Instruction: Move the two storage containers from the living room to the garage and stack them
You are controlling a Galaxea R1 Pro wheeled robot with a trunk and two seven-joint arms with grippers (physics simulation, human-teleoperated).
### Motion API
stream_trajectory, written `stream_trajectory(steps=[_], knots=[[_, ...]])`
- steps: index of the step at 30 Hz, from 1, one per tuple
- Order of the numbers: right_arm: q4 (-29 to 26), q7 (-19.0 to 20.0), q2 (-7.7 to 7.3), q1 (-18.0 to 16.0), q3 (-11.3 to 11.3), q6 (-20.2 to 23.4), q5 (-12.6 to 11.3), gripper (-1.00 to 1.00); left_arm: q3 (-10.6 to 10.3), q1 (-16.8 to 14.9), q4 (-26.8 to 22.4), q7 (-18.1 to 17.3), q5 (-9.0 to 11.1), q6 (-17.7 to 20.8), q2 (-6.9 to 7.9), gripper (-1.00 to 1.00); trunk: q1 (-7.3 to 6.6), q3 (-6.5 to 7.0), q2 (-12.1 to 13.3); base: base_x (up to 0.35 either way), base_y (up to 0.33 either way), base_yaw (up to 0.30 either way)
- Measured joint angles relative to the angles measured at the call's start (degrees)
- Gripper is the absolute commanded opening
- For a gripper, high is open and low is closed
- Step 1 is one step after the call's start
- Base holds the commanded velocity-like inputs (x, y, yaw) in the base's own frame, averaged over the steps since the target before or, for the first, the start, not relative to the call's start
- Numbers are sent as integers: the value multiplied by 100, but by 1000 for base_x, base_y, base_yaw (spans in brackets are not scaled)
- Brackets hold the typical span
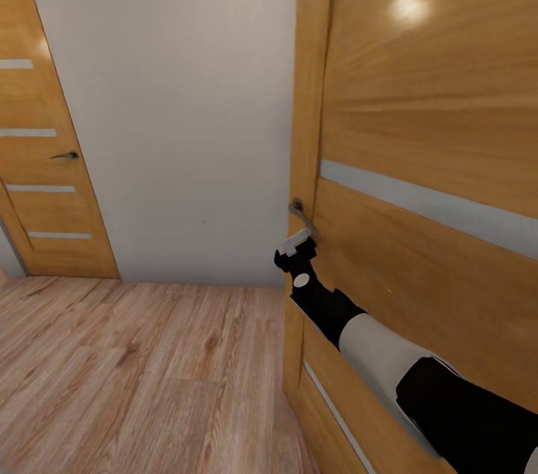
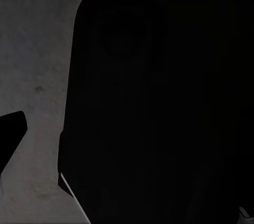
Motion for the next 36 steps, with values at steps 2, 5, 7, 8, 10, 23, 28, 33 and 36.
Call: stream_trajectory(steps=[2, 5, 7, 8, 10, 23, 28, 33, 36], knots=[[2, 0, 0, 1, -6, 2, -12, 100, 0, 0, 0, 0, 0, -1, -3, 100, 0, 0, 0, 38, 0, 0], [3, -1, 0, 1, -6, 6, -13, 100, 0, 0, -1, 1, 0, -5, -4, 100, 1, -1, 0, 16, 0, 0], [3, 0, 0, 1, -6, 7, -13, 100, 0, 0, -1, 1, 0, -2, -6, 100, 1, 0, 1, 6, 0, 0], [3, 0, 0, 1, -6, 7, -13, 100, 0, 0, -1, 1, 0, -3, -7, 100, 1, 0, 1, 4, 0, 0], [3, 0, 0, 1, -7, 8, -13, 100, 0, 0, -1, 1, 0, -5, -8, 100, 1, 0, 1, 3, 0, 0], [8, -1, 0, -3, 20, 0, -1, 100, 1, 0, 1, 1, -1, -5, -9, 100, 1, 1, 0, 0, -89, 0], [4, -1, 0, -2, 1, 1, 16, 100, 0, 0, 0, 1, 0, -6, -5, 100, 1, 1, 0, 0, -74, 0], [3, 10, 0, -2, 2, -2, 11, 100, 0, 0, 0, 1, 0, -7, -2, 100, 1, 1, 0, 0, -14, 0], [5, 11, 0, -2, -1, -2, 14, 100, 0, 0, 0, 1, 0, -7, 0, 100, 1, 1, 0, 0, -2, 0]])
